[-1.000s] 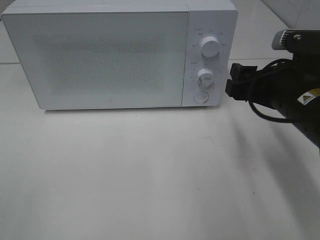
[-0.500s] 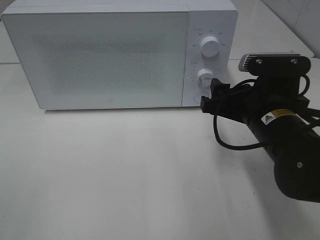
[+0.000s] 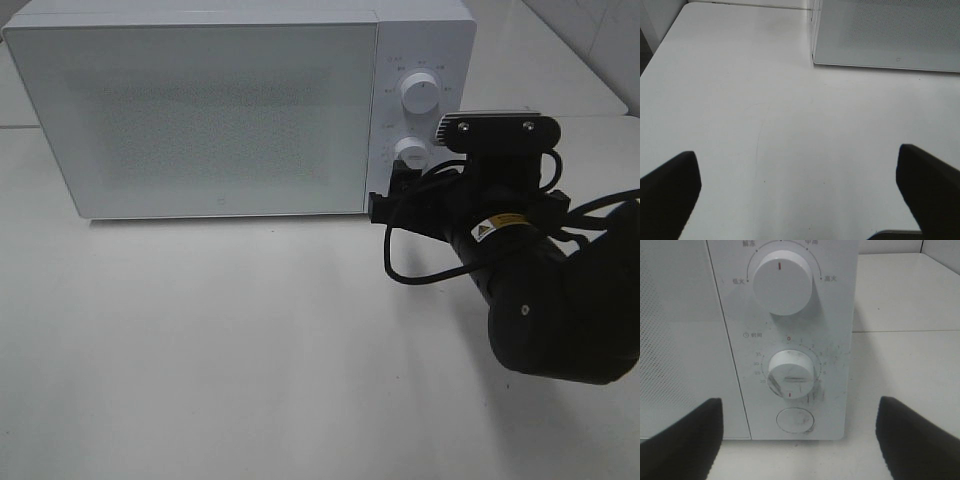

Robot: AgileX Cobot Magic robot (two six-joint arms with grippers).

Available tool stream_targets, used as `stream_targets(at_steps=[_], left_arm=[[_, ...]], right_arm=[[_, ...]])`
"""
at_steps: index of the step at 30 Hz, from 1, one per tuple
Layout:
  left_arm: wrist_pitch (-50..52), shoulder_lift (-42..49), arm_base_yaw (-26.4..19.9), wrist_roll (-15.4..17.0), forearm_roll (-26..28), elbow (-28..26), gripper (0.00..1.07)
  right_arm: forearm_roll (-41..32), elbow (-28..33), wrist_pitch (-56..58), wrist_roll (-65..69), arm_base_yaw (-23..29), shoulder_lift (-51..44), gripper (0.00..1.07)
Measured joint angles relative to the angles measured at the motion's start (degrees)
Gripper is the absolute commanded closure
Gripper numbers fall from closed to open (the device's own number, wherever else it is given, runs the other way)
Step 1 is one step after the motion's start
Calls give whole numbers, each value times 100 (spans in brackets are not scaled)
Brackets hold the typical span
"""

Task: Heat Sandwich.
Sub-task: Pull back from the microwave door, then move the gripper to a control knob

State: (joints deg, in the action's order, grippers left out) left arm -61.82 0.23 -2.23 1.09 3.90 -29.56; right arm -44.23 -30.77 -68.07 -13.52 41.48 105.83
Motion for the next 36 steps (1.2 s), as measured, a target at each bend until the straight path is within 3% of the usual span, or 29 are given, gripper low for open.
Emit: stream_targets(at_steps=[26, 36], left_arm=[[0, 0, 0, 0, 0, 0, 7], [0, 0, 0, 0, 0, 0, 7]], right_arm=[[235, -1427, 160, -304, -418, 1100, 31], [286, -1604, 218, -304, -590, 1375, 34]])
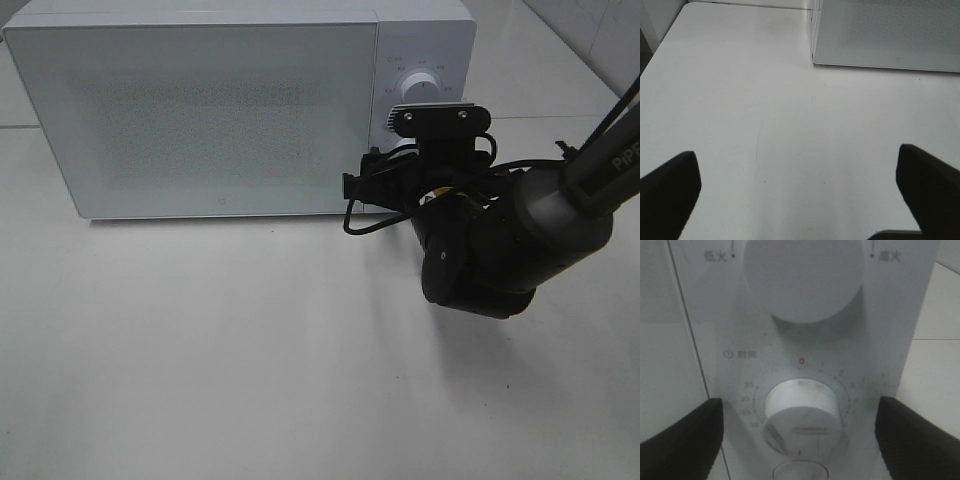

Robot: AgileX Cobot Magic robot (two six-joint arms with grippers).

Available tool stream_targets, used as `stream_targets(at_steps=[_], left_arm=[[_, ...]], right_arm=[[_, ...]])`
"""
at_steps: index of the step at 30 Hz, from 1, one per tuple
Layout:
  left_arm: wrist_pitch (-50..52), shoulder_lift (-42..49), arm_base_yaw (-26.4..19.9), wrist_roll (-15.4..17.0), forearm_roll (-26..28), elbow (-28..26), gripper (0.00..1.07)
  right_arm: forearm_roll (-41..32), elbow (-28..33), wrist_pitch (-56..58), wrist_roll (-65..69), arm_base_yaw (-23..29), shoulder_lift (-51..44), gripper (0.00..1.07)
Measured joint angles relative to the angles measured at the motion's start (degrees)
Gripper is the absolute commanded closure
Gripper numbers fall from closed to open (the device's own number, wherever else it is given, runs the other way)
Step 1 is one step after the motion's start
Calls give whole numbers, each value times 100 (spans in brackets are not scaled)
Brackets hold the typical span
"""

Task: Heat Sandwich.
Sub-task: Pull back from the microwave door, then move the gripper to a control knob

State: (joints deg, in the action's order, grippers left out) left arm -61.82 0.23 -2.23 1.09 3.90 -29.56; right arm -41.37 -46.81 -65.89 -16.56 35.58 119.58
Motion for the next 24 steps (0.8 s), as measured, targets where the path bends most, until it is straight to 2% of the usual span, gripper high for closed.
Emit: stream_targets(at_steps=[3, 4, 6, 8, 9, 10, 13, 16, 24], left_arm=[[0, 0, 0, 0, 0, 0, 7], [0, 0, 0, 0, 0, 0, 7], [0, 0, 0, 0, 0, 0, 7], [0, 0, 0, 0, 0, 0, 7], [0, 0, 0, 0, 0, 0, 7], [0, 0, 0, 0, 0, 0, 7], [0, 0, 0, 0, 0, 0, 7], [0, 0, 0, 0, 0, 0, 7], [0, 0, 0, 0, 0, 0, 7]], right_arm=[[0, -23, 0, 0, 0, 0, 39], [0, -29, 0, 0, 0, 0, 47], [0, -29, 0, 0, 0, 0, 51], [0, -29, 0, 0, 0, 0, 63], [0, -29, -6, 0, 0, 0, 74], [0, -29, -6, 0, 0, 0, 74], [-17, -29, -17, 0, 0, 0, 92], [-23, -29, -29, 0, 0, 0, 94], [-23, -29, -46, 0, 0, 0, 91]])
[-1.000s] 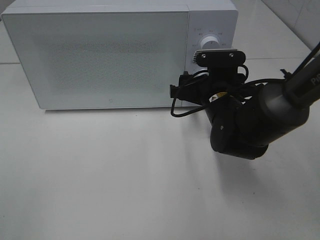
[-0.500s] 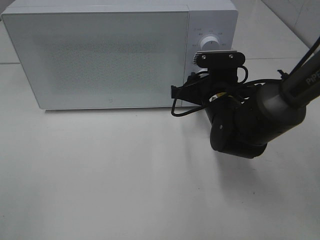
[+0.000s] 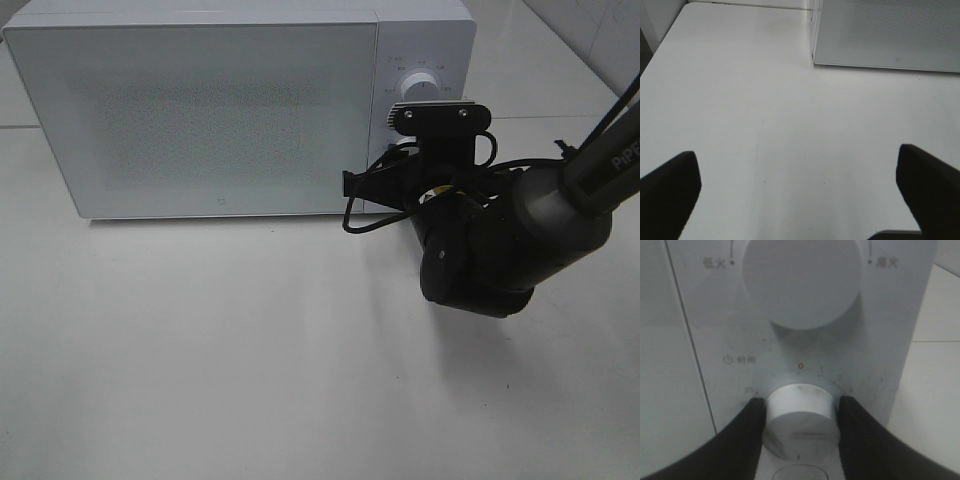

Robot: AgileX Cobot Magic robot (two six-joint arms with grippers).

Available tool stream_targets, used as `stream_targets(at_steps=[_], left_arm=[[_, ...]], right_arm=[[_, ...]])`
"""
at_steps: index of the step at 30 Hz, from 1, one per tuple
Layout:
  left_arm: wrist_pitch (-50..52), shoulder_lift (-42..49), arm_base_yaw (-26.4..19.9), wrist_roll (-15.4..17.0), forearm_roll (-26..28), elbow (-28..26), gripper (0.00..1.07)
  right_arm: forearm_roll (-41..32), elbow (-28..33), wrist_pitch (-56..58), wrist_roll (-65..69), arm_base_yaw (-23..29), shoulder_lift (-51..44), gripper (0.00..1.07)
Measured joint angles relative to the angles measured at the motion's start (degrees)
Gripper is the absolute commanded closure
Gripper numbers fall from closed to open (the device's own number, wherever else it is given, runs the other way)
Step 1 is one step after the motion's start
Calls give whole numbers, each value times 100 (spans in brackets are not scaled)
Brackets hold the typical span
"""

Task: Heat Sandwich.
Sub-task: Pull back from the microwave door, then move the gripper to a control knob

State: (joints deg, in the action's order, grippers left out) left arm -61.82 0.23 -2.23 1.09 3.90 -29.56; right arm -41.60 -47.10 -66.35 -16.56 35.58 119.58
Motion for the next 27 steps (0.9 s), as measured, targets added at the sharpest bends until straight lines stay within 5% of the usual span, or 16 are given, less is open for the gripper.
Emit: stream_targets(at_steps=[14, 27], left_arm=[[0, 0, 0, 0, 0, 0, 7], [0, 0, 0, 0, 0, 0, 7]], right_arm=[[-69, -34, -23, 269, 0, 17, 91], [-69, -34, -52, 2762, 0, 17, 91]])
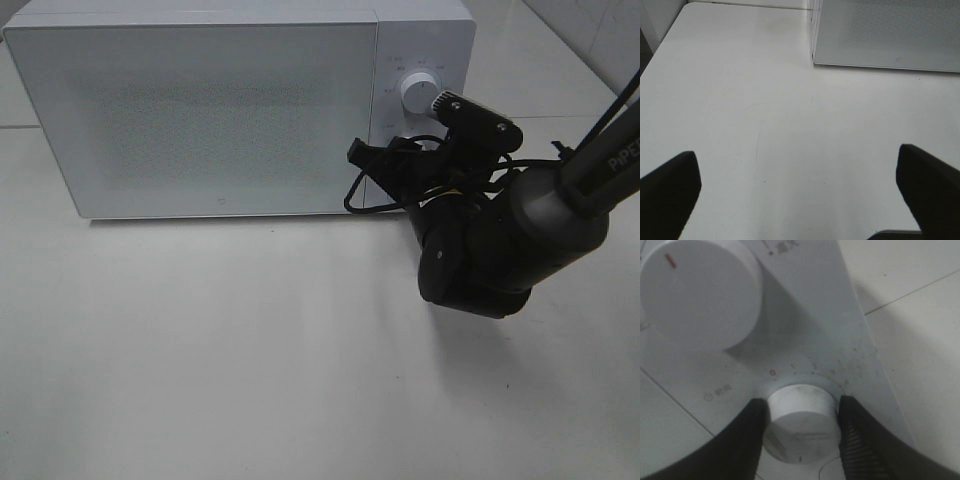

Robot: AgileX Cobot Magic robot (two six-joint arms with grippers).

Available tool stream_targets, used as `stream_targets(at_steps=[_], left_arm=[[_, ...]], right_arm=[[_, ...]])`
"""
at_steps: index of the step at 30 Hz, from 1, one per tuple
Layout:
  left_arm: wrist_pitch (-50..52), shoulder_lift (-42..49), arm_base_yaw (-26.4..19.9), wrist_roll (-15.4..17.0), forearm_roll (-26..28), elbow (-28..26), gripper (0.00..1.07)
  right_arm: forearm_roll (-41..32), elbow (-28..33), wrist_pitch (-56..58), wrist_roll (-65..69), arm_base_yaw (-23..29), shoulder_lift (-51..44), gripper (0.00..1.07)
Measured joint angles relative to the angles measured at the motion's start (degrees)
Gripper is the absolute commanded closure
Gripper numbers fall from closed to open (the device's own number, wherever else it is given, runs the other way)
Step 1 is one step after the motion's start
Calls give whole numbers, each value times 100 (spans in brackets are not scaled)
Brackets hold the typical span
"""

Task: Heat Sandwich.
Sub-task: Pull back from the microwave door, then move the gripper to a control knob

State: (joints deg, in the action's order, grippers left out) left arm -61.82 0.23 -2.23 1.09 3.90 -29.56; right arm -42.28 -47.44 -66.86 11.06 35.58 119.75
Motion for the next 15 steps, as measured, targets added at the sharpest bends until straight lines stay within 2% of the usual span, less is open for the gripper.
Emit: stream_targets(at_steps=[7, 15], left_arm=[[0, 0, 0, 0, 0, 0, 7], [0, 0, 0, 0, 0, 0, 7]], right_arm=[[92, 17, -57, 1375, 0, 23, 91], [149, 40, -80, 3552, 0, 23, 91]])
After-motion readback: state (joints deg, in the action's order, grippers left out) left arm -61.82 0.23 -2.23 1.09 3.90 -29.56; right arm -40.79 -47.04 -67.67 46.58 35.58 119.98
